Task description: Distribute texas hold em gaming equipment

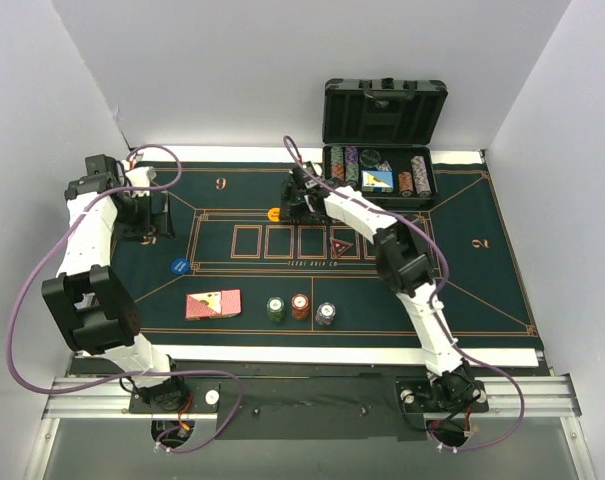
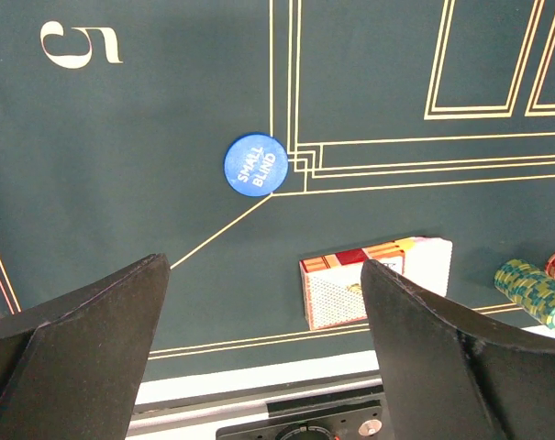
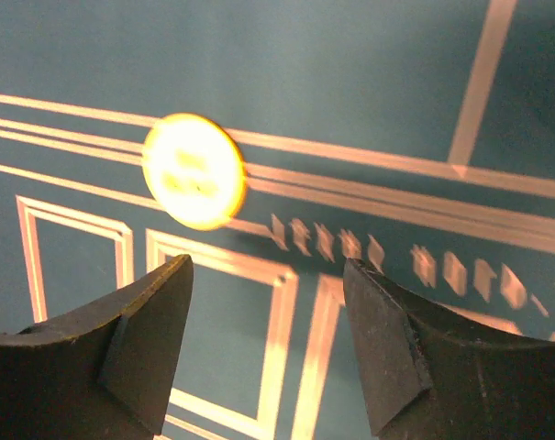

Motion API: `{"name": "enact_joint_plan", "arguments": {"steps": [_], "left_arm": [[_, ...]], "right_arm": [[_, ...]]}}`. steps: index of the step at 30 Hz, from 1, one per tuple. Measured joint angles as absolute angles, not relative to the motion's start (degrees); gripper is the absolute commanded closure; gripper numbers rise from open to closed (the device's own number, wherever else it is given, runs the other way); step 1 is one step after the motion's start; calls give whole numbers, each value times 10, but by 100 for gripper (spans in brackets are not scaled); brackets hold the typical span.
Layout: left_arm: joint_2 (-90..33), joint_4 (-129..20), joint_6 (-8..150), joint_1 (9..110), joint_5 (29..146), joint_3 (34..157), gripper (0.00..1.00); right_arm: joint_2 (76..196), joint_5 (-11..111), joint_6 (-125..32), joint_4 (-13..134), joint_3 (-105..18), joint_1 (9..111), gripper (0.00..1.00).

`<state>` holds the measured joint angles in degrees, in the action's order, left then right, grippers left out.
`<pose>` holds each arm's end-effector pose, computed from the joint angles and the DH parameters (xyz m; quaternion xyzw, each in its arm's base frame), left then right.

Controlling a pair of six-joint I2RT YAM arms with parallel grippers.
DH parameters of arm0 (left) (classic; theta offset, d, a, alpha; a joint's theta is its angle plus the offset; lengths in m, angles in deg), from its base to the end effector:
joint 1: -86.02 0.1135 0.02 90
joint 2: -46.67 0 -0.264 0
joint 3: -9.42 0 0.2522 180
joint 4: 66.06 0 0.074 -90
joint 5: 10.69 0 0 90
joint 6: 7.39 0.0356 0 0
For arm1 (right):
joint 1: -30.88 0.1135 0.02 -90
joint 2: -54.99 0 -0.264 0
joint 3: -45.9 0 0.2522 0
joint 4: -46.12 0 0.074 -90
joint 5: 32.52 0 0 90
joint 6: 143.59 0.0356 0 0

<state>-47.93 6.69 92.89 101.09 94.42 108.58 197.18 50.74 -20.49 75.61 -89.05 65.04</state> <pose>0.3238 0.0776 0.2961 -0.0158 0.9736 -0.0848 0.2113 0.4663 0.3215 0.1782 -0.0346 0.8921 0.2916 0.3435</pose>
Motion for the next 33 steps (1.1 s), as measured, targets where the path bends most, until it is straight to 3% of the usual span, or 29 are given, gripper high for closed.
{"name": "enact_joint_plan", "arguments": {"steps": [4,9,24,29,33], "left_arm": [[-467,74,930,1014,952,1086,3],[-435,76,933,1015,963,1086,3],[-414,93,934,1015,976,1085,3],[-414,93,934,1015,981,1085,3],[-413,95,935,1015,982,1085,3]], "right_arm": [[1846,559,-221,751,-712,642,39],[1720,630,-240,741,-575,630,40],[1750,673,-271,761,-555,625,49],[1748,683,-268,752,-525,625,63],[1725,695,-265,744,-490,625,66]]}}
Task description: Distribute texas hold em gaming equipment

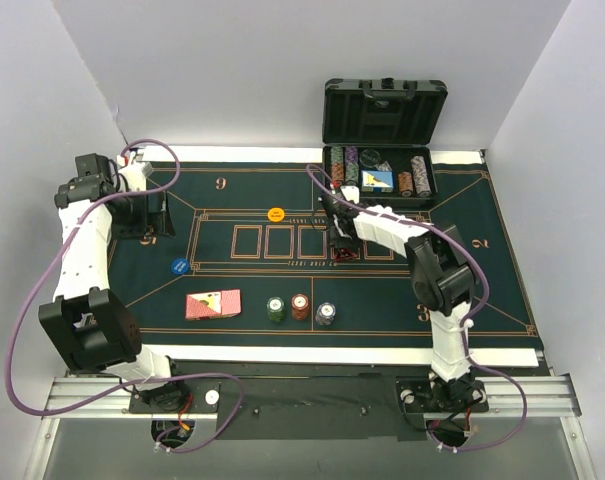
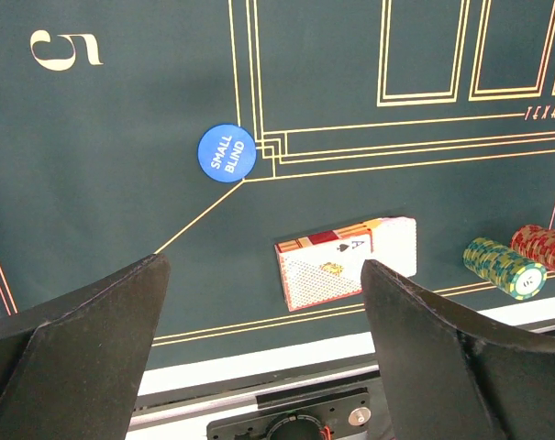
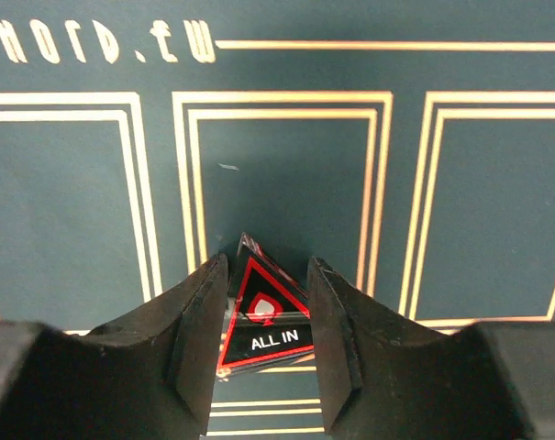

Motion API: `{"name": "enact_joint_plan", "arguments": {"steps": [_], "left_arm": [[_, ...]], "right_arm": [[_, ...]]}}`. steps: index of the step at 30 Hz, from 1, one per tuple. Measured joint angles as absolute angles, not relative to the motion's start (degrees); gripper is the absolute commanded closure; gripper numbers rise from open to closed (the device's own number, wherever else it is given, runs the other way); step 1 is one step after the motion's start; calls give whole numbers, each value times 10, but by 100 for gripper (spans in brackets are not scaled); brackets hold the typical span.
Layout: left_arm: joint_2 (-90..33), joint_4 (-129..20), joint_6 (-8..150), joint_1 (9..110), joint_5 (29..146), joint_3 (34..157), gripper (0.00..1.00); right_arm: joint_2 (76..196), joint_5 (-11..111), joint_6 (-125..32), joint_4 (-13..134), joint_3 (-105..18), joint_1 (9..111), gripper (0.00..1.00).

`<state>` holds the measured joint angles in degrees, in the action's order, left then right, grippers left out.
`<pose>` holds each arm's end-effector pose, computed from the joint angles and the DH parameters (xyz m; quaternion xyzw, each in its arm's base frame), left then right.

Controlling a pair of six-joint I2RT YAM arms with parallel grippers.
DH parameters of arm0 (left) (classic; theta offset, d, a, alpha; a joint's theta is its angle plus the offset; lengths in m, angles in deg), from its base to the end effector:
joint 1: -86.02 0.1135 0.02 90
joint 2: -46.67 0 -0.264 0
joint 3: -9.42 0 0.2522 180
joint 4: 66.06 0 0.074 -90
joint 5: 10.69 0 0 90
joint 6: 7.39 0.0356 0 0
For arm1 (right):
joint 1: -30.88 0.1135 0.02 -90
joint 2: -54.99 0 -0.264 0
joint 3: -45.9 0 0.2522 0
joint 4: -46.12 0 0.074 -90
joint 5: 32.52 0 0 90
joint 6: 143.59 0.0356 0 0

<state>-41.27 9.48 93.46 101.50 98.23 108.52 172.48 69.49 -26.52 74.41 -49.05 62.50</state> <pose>0.2965 0.0701 0.3291 -0.0024 0.9625 -0.1062 0.2495 0.3816 0.2262 0.1667 -0.0022 0.9376 0.0775 0.3389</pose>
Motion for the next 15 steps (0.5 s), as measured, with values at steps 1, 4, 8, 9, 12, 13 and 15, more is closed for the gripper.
{"name": "enact_joint_plan", "arguments": {"steps": [1,4,8,9,12,13,15], "left_arm": [[-410,95,936,1015,982,1085,3],[-401,99,939,1015,982,1084,3],[-386,106,945,1015,982,1084,3],[-383,107,947,1015,982,1084,3],[-376,110,953,1015,982,1084,3],[-373,110,954,1015,982,1083,3],[-369,111,956,1015,982,1079,3]], "right_arm": [[1719,699,-265,744,-482,625,66],[1699,716,-259,745,-454,625,71],[1665,749,-236,763,-406,625,72],[1656,757,-230,768,-394,625,72],[1621,781,-205,776,-344,625,73],[1604,788,-195,776,-322,625,73],[1571,800,-175,783,-279,625,73]]}}
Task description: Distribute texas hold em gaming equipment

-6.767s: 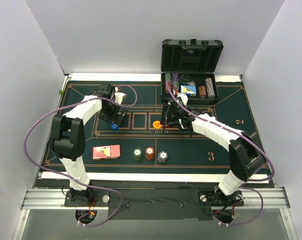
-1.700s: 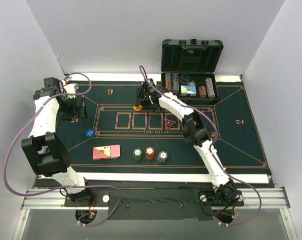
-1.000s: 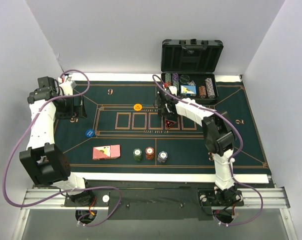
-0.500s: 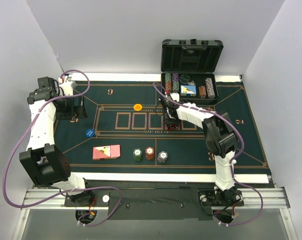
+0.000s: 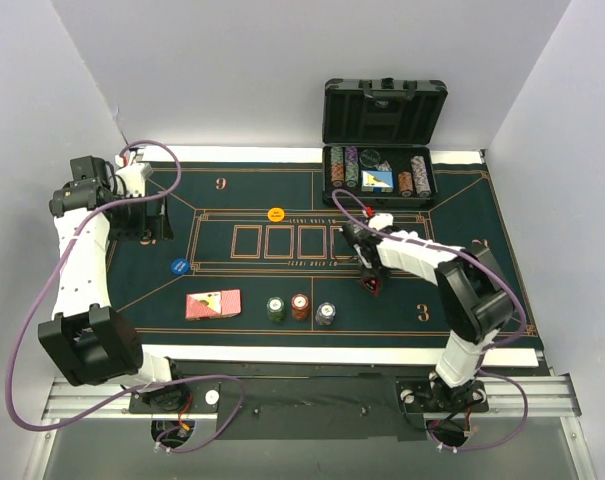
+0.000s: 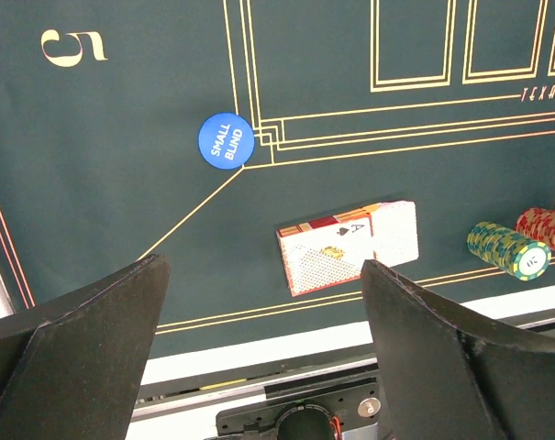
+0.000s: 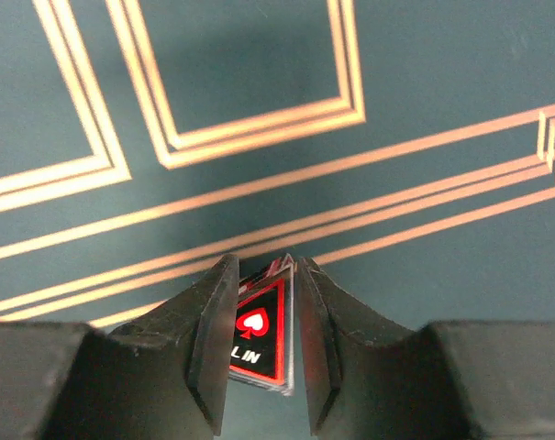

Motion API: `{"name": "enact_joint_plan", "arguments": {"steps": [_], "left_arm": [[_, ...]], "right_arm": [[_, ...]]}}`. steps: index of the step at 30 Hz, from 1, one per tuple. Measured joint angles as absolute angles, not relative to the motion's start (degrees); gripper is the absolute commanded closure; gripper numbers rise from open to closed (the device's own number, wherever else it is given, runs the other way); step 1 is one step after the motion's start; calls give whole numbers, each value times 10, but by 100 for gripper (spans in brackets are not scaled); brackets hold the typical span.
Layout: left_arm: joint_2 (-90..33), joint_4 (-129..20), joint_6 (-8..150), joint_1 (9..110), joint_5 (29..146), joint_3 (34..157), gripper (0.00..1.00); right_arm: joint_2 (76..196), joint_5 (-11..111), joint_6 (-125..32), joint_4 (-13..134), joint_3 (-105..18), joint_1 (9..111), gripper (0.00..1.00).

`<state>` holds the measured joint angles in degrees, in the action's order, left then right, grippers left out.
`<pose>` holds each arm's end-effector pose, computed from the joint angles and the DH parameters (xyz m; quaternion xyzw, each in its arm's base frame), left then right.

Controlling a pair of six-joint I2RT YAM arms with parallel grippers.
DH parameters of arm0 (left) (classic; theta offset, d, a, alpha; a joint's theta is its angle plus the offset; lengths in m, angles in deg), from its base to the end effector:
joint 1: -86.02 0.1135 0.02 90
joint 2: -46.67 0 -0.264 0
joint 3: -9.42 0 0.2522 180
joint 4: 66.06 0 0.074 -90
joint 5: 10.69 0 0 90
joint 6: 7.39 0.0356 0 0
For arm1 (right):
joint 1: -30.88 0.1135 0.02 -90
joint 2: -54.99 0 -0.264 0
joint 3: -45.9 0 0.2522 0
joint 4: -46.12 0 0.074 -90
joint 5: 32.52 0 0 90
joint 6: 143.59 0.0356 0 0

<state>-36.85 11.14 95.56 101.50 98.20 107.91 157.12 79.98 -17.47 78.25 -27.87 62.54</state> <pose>0.2768 0.0647 0.3457 0.0182 0.9583 -0.0963 0.2686 0.3051 0.1721 0.1588 0.0866 0.9458 -0.0173 0.3126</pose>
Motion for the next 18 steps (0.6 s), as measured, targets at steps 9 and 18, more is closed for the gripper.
{"name": "enact_joint_plan", "arguments": {"steps": [9,18], "left_arm": [[-355,121,977,1015,985,1055,3],[-335,134,1006,984,1012,1029,3]], "right_arm": [[1472,832,-112,800,-159,647,72],[1429,852,-91,880,-167,674,55]]}}
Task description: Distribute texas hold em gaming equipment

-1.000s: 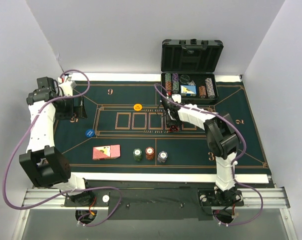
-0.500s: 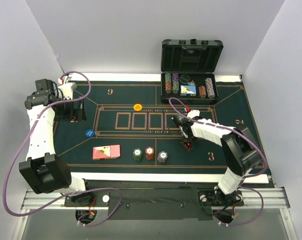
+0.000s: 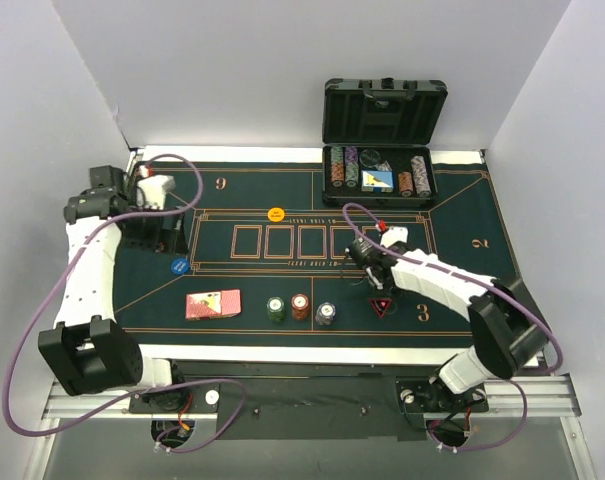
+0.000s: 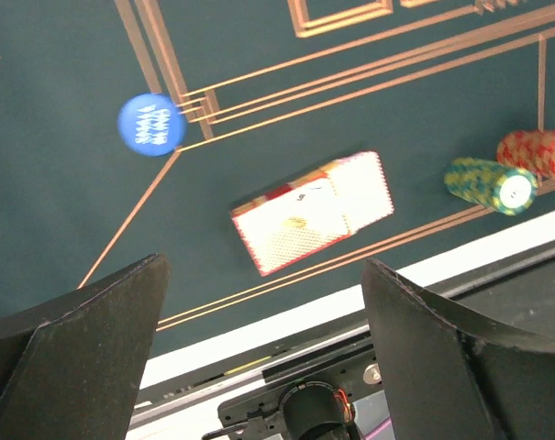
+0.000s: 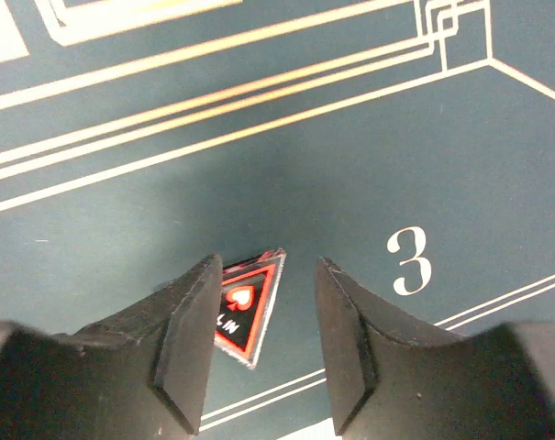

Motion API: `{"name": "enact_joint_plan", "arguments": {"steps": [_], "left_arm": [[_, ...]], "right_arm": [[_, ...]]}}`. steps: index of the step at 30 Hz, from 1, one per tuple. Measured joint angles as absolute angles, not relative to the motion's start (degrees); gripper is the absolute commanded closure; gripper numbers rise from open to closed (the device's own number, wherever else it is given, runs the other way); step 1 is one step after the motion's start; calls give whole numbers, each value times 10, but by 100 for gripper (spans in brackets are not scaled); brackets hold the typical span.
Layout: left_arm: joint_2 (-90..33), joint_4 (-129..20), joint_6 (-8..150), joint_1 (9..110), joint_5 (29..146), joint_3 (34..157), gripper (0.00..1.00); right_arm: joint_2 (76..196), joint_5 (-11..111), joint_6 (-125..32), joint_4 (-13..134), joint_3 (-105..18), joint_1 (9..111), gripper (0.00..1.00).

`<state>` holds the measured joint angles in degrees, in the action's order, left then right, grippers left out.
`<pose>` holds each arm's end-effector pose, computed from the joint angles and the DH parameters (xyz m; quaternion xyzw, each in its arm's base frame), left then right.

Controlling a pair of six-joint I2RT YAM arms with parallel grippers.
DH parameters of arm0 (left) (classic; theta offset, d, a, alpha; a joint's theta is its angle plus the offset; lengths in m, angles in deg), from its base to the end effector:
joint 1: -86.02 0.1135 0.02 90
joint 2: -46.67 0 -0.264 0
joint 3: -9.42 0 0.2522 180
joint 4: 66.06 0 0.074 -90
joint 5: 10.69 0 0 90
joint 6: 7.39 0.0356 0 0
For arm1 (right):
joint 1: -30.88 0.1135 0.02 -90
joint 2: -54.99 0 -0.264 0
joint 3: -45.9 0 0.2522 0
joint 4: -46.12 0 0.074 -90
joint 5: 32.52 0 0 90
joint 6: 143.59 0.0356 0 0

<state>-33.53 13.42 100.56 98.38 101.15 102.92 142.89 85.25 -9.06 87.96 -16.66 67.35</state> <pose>0.2605 0.0435 0.3337 0.0859 0.9577 -0.1259 0.2440 0.2344 0.1526 0.1721 0.1142 0.9459 -0.0541 0.2988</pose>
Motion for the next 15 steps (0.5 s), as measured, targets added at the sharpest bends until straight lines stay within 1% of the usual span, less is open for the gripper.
{"name": "enact_joint_plan", "arguments": {"steps": [2,3,4,5,7,9,11,15], "left_arm": [[-326,131,1003,937,1010,1019,3],[-316,116,995,850,1003,1000,3],[-315,115,994,843,1003,998,3],[-314,109,991,805,1003,990,3],[-312,89,981,714,989,965,3],[-312,73,977,650,979,943,3],[-312,58,971,597,965,922,3],[-321,32,961,527,940,900,3]], "right_arm": [[1398,853,-93,886,-185,672,47],[1381,852,-96,886,-193,669,39],[1353,848,-102,882,-203,665,37],[1332,844,-104,879,-207,661,35],[1293,833,-112,873,-207,649,34],[1258,820,-118,871,-207,636,33],[1232,808,-121,866,-204,625,33],[1199,787,-128,859,-181,609,31]]}}
